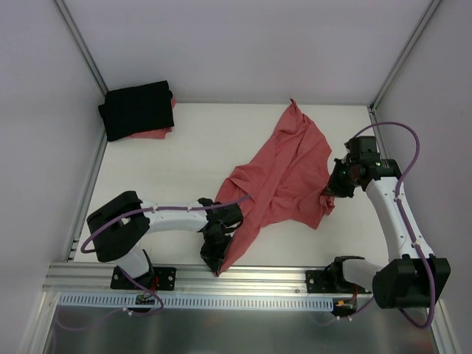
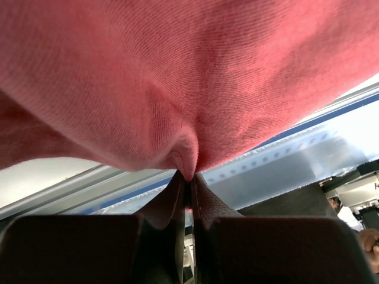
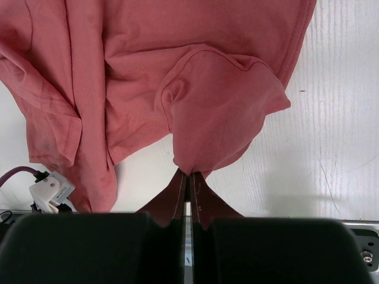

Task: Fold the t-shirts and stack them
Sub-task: Flatten out the tshirt

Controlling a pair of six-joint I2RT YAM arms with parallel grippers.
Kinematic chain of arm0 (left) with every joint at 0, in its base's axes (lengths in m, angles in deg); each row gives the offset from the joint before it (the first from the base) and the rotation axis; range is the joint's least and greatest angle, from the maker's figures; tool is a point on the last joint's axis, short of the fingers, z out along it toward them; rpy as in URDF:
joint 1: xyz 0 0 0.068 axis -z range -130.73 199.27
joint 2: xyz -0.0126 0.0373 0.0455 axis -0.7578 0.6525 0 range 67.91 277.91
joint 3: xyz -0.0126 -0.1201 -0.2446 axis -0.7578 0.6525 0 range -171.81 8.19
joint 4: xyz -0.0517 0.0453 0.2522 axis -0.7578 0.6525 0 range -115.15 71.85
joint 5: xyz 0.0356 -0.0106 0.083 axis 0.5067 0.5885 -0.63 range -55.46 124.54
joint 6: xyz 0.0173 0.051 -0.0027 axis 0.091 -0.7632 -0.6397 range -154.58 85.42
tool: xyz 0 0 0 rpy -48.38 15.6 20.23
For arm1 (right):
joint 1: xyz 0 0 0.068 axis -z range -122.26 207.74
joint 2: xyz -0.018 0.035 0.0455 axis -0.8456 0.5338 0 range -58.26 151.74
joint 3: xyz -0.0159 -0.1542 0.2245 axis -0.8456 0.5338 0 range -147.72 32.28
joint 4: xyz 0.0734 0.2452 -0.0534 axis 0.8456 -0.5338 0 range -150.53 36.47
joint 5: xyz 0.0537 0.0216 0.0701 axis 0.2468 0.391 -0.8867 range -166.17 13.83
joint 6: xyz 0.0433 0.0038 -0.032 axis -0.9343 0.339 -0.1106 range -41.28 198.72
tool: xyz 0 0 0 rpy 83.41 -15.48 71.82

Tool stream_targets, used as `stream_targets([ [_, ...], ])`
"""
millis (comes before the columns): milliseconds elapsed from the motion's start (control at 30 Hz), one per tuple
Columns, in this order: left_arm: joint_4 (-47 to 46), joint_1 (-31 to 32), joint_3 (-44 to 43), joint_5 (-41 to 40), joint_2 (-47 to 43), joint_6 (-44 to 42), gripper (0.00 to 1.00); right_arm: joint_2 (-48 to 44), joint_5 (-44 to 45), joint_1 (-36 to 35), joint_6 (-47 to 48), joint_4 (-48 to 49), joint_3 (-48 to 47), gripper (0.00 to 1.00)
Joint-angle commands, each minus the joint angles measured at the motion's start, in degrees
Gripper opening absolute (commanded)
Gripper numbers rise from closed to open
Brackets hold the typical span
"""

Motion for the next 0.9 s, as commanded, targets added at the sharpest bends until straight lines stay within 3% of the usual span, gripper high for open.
stream_targets([
  [0, 2.9, 0.7, -0.3, -2.1, -0.9, -0.7, 0.0, -1.6, 0.1, 0.2, -0.6, 0.0, -1.4, 0.0],
  [100, 10.4, 0.5, -6.0, -8.6, -4.6, -1.7, 0.0, -1.8, 0.6, 0.1, -0.6, -1.6, -4.4, 0.0],
  [133, 13.0, 0.1, -8.4, -14.4, -5.9, -1.8, 0.0, -1.7, 1.2, 0.2, -0.7, -2.2, -5.8, 0.0],
  [267, 23.2, -5.8, -24.8, -27.5, -15.4, -2.4, 0.0, -0.5, 3.0, 0.4, -1.2, -5.1, -16.9, 0.0],
  [367, 28.8, -13.9, -37.2, -35.2, -18.9, -5.3, 0.0, 1.8, 3.7, 1.3, -2.0, -6.7, -27.8, 0.0],
  [533, 36.1, -21.1, -56.3, -45.2, -17.5, -14.7, 0.0, 5.4, 4.2, 2.9, -3.8, -7.3, -43.0, 0.0],
  [867, 40.5, -24.9, -68.7, -60.7, -22.2, -19.0, 0.0, 6.3, 11.5, 7.5, -4.9, -8.9, -58.7, 0.0],
])
